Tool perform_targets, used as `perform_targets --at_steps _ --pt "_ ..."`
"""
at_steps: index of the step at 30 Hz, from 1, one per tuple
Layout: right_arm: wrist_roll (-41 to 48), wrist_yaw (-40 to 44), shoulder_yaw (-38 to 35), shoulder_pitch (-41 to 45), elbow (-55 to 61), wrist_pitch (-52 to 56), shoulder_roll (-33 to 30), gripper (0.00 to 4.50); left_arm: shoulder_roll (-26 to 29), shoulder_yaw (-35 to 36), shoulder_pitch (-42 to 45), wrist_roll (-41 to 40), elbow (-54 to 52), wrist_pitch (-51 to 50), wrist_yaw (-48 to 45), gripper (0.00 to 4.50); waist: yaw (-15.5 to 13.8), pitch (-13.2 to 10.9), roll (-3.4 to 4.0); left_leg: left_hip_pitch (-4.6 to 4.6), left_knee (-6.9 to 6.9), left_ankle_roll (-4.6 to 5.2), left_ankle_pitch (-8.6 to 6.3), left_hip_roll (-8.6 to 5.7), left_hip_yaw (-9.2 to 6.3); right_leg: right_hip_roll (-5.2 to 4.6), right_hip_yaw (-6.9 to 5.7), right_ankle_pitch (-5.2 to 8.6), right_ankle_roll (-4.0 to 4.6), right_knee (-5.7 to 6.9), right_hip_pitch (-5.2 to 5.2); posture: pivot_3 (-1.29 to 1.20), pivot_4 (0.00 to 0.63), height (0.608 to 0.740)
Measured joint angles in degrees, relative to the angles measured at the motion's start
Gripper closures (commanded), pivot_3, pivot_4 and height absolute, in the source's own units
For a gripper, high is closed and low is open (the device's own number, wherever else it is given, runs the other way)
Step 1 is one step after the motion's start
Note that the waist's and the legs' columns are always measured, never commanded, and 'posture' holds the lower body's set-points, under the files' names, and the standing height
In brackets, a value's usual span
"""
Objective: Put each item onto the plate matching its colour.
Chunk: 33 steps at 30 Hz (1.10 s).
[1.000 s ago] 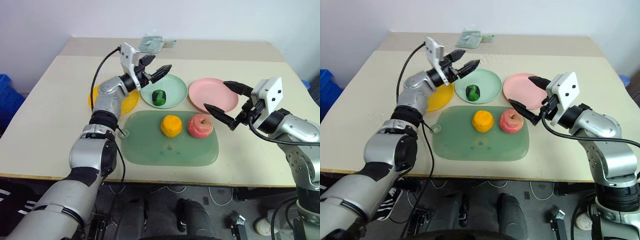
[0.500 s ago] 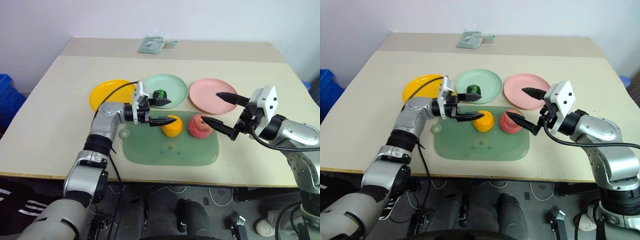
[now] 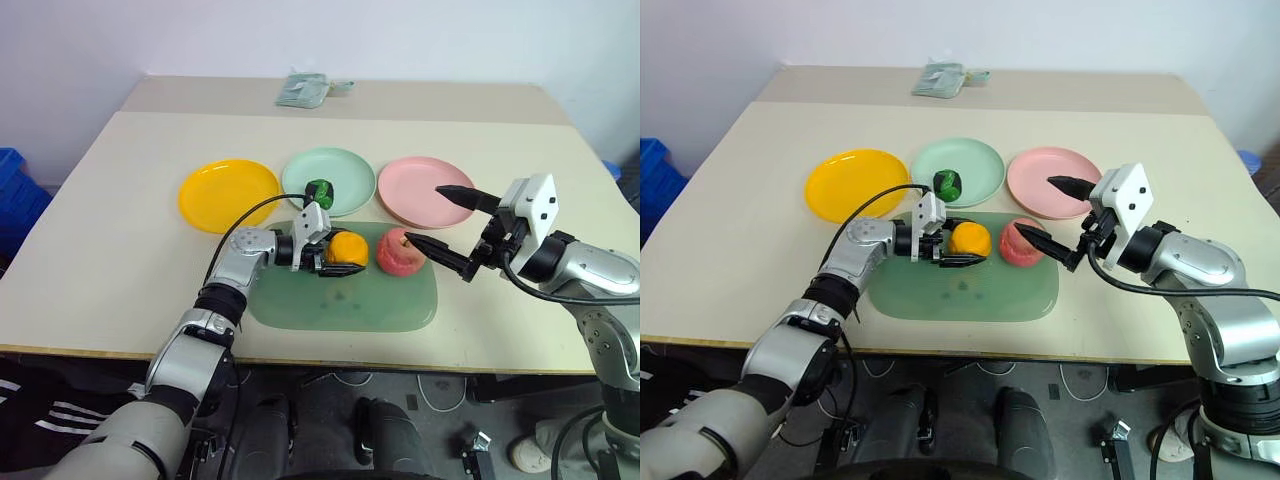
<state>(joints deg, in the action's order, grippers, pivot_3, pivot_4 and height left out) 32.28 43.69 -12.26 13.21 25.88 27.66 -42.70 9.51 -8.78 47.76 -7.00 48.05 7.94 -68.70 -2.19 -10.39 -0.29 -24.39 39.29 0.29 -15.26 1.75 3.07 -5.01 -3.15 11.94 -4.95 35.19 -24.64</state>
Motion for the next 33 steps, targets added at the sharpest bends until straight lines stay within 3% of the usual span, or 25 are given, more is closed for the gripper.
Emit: perform_targets --at_steps 6,13,18,21,23,24,33 --pt "-0.8 -1.3 0.0 0.1 -0.2 -0.4 0.0 0.00 3.4 8.4 0.8 -5.8 -4.7 -7.1 7.1 1.18 0.3 0.0 0.00 0.02 0.00 0.00 0.00 0.04 -0.08 0.03 0.00 -0.11 -0.20 0.07 -0.03 0.00 0.150 0.740" --pt "-4.0 -3.9 0.6 3.2 -3.7 -2.3 1.5 0.00 10.0 21.4 3.5 -7.2 -2.7 -7.1 30.8 1.18 0.4 0.0 0.00 0.01 -0.03 0.00 0.00 0.03 -0.01 0.03 -0.01 -0.13 -0.24 0.05 -0.02 0.00 0.150 0.740" --pt "-4.6 -3.1 2.9 5.5 -5.5 -3.0 2.5 0.00 11.3 23.9 3.6 -4.6 4.8 -2.2 45.8 1.18 -0.2 0.0 -0.01 0.01 -0.02 -0.02 0.01 0.00 0.03 0.02 -0.02 -0.15 -0.27 0.04 0.01 0.00 0.150 0.740" --pt "-4.8 -2.4 3.2 6.1 -6.2 -3.1 2.5 0.00 11.3 23.7 2.8 -3.6 6.5 -1.4 47.7 1.18 -0.1 0.0 -0.01 0.01 -0.03 -0.03 0.01 -0.01 0.06 0.01 -0.02 -0.15 -0.28 -0.01 0.02 0.00 0.150 0.740" --pt "-5.0 -2.0 3.5 6.4 -6.3 -3.2 2.5 0.00 10.8 23.6 2.3 -3.6 6.9 -1.1 47.7 0.24 0.0 0.0 -0.02 0.01 -0.03 -0.03 0.01 -0.01 0.06 0.01 -0.02 -0.15 -0.28 -0.01 0.02 0.00 0.150 0.740" --pt "-5.0 -1.8 3.7 6.4 -6.4 -3.3 2.5 0.00 10.6 23.5 2.1 -3.6 6.9 -0.8 47.7 0.02 0.0 0.0 -0.02 0.01 -0.03 -0.03 0.01 0.00 0.06 0.02 -0.02 -0.15 -0.28 0.00 0.02 0.00 0.150 0.740" --pt "-5.1 -1.0 3.9 6.3 -6.5 -3.8 2.5 0.00 14.3 23.2 2.1 -3.9 6.4 1.9 44.5 0.02 0.1 0.0 -0.02 0.03 -0.04 -0.05 0.03 0.02 0.06 0.03 -0.02 -0.16 -0.27 0.03 0.01 0.00 0.150 0.740"
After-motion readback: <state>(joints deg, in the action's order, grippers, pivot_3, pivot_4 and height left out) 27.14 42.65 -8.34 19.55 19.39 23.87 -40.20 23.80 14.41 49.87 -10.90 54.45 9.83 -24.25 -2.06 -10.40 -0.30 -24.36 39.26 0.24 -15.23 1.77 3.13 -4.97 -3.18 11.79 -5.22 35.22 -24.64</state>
